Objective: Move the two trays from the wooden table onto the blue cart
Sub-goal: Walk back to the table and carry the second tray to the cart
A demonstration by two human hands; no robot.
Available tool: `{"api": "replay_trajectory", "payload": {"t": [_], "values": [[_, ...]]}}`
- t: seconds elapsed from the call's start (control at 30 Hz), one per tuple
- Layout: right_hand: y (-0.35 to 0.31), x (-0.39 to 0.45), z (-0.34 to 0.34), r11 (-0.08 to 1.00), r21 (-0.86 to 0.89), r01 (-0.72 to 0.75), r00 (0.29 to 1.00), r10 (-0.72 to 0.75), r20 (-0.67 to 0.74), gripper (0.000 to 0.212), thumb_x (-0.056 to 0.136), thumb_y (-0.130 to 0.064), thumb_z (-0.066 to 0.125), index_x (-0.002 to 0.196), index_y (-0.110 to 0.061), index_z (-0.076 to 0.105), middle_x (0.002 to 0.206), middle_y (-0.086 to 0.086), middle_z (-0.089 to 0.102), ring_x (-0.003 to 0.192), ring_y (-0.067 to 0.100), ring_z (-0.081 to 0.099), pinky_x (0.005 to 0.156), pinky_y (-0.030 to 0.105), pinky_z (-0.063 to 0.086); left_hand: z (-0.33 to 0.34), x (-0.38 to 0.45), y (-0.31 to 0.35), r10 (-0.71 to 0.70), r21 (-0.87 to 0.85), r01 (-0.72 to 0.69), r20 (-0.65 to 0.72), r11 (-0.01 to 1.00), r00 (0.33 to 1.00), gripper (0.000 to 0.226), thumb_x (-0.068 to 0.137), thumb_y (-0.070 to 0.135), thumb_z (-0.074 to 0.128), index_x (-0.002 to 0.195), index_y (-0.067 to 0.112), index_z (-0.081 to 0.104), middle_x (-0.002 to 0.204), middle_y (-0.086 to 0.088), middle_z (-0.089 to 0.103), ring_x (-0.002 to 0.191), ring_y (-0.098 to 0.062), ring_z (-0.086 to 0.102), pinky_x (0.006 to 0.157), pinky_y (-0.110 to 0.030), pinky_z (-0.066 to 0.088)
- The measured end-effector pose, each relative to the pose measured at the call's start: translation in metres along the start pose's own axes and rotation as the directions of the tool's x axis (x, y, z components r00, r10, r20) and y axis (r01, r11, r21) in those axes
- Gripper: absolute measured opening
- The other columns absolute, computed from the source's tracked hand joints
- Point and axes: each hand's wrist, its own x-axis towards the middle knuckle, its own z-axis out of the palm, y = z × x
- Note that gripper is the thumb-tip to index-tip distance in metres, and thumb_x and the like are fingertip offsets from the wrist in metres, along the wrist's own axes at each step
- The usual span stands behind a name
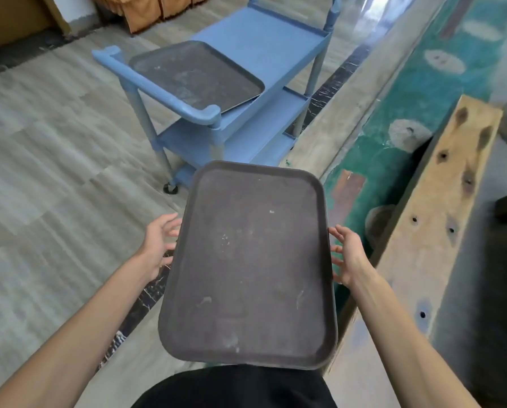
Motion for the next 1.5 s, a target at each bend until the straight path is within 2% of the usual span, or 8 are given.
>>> {"api": "replay_trajectory", "payload": {"t": [0.1,0.23,0.37,0.67,0.77,1.03,1.2,1.5], "values": [[-0.041,0.027,-0.017,1.000,0.014,0.001,1.000,-0.001,-0.015,0.041,0.098,-0.052,0.042,0.127,-0.035,0.065,0.105,0.003,0.061,0.093,0.021,0.056,0.068,0.037,0.041,0.044,0.027,0.036,0.022,0.038,-0.024,0.041,0.999,0.999,0.044,0.090,0.053,0.046,0.115,0.026,0.071,0.099,0.004,0.055,0.068,-0.014,0.049,0.064,-0.032,0.035],[-0.100,0.068,-0.041,0.999,0.034,-0.002,0.999,0.003,-0.054,0.041,0.096,-0.055,0.041,0.123,-0.037,0.066,0.108,0.003,0.063,0.098,0.021,0.056,0.068,0.037,0.039,0.103,0.064,0.080,0.020,0.045,-0.023,0.081,0.999,0.997,0.040,0.086,0.055,0.048,0.099,0.029,0.076,0.070,0.016,0.066,0.063,-0.012,0.054,0.063,-0.031,0.035],[-0.151,0.107,-0.056,0.998,0.057,0.014,0.996,-0.010,-0.084,0.040,0.094,-0.056,0.042,0.118,-0.037,0.068,0.109,0.004,0.064,0.098,0.022,0.056,0.070,0.040,0.039,0.148,0.097,0.120,0.024,0.033,-0.029,0.122,0.999,0.992,0.057,0.076,0.059,0.052,0.117,0.025,0.072,0.094,0.005,0.065,0.076,-0.019,0.058,0.066,-0.033,0.039],[-0.271,0.206,-0.053,0.996,0.081,0.033,0.992,-0.022,-0.127,0.037,0.097,-0.052,0.040,0.109,-0.034,0.070,0.096,0.003,0.060,0.087,0.020,0.054,0.066,0.039,0.036,0.224,0.197,0.213,0.011,-0.016,-0.009,0.160,1.000,0.987,0.072,0.069,0.074,0.048,0.115,0.027,0.076,0.113,-0.004,0.067,0.096,-0.029,0.061,0.085,-0.046,0.045],[-0.322,0.243,-0.039,0.997,0.076,0.033,0.994,-0.025,-0.104,0.038,0.096,-0.052,0.040,0.110,-0.034,0.071,0.097,0.003,0.060,0.087,0.020,0.054,0.069,0.038,0.039,0.246,0.237,0.248,0.005,-0.047,0.003,0.157,0.999,0.988,0.080,0.067,0.080,0.043,0.118,0.026,0.075,0.120,-0.005,0.068,0.102,-0.031,0.063,0.090,-0.048,0.047],[-0.458,0.311,0.013,0.998,0.046,0.042,0.998,-0.040,-0.054,0.036,0.094,-0.046,0.046,0.121,-0.036,0.069,0.092,0.000,0.057,0.076,0.017,0.053,0.065,0.031,0.038,0.277,0.317,0.357,0.023,-0.117,-0.006,0.137,0.993,0.990,0.078,0.073,0.077,0.040,0.117,0.024,0.075,0.113,-0.004,0.071,0.094,-0.029,0.065,0.078,-0.043,0.049],[-0.540,0.349,0.051,0.997,0.001,0.075,0.997,-0.075,0.012,0.035,0.091,-0.045,0.048,0.118,-0.035,0.069,0.094,0.001,0.057,0.082,0.019,0.052,0.069,0.034,0.037,0.281,0.353,0.425,0.072,-0.148,-0.055,0.110,0.988,0.991,0.077,0.076,0.076,0.039,0.122,0.024,0.072,0.115,-0.006,0.072,0.101,-0.031,0.066,0.085,-0.047,0.049],[-0.686,0.450,0.150,0.981,-0.148,0.125,0.981,-0.099,0.169,0.027,0.089,-0.043,0.050,0.103,-0.034,0.070,0.087,-0.002,0.059,0.080,0.018,0.056,0.068,0.034,0.038,0.285,0.445,0.513,0.065,-0.250,-0.082,-0.076,0.965,0.995,0.072,0.079,0.072,0.041,0.120,0.021,0.073,0.114,-0.005,0.065,0.093,-0.028,0.060,0.084,-0.043,0.046]]}}
